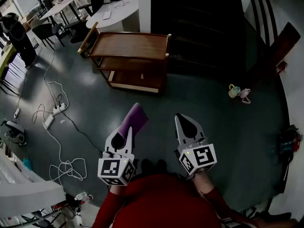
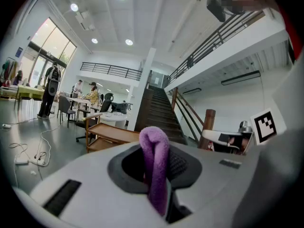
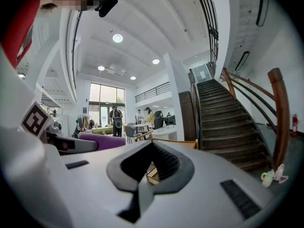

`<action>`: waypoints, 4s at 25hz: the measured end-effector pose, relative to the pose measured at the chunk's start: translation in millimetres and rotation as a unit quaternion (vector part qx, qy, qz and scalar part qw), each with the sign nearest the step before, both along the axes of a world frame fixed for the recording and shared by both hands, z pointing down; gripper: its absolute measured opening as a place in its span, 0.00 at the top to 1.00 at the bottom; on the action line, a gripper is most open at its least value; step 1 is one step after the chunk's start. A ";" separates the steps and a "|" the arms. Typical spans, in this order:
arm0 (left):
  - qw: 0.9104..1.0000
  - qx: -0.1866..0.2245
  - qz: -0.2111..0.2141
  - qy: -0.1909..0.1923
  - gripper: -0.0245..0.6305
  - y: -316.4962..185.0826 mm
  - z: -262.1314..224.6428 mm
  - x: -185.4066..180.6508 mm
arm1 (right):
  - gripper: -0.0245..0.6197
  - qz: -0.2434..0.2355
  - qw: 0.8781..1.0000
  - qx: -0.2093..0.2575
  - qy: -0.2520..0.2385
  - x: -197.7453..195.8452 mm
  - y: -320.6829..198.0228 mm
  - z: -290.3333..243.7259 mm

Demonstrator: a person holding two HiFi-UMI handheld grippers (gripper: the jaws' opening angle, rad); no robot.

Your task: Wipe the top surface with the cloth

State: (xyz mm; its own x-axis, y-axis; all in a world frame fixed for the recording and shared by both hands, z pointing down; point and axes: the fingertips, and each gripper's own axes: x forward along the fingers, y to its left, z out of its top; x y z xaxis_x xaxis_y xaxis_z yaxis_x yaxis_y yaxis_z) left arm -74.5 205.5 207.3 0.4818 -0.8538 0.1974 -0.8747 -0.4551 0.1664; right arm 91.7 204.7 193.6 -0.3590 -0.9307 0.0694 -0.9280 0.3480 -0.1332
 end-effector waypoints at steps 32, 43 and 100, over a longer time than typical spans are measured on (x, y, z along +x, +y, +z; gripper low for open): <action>1.000 -0.021 -0.006 0.014 0.87 -25.7 16.2 -37.3 | 0.94 0.024 0.999 -0.017 -0.020 -19.8 -18.6 12.9; 0.999 -0.041 -0.016 0.005 0.87 -84.9 30.0 -47.8 | 0.94 0.061 0.998 -0.032 -0.014 2.2 -71.9 20.4; 0.959 -0.077 0.272 0.031 0.87 -356.7 277.0 139.3 | 0.94 0.104 0.994 0.000 0.024 72.9 -310.9 231.2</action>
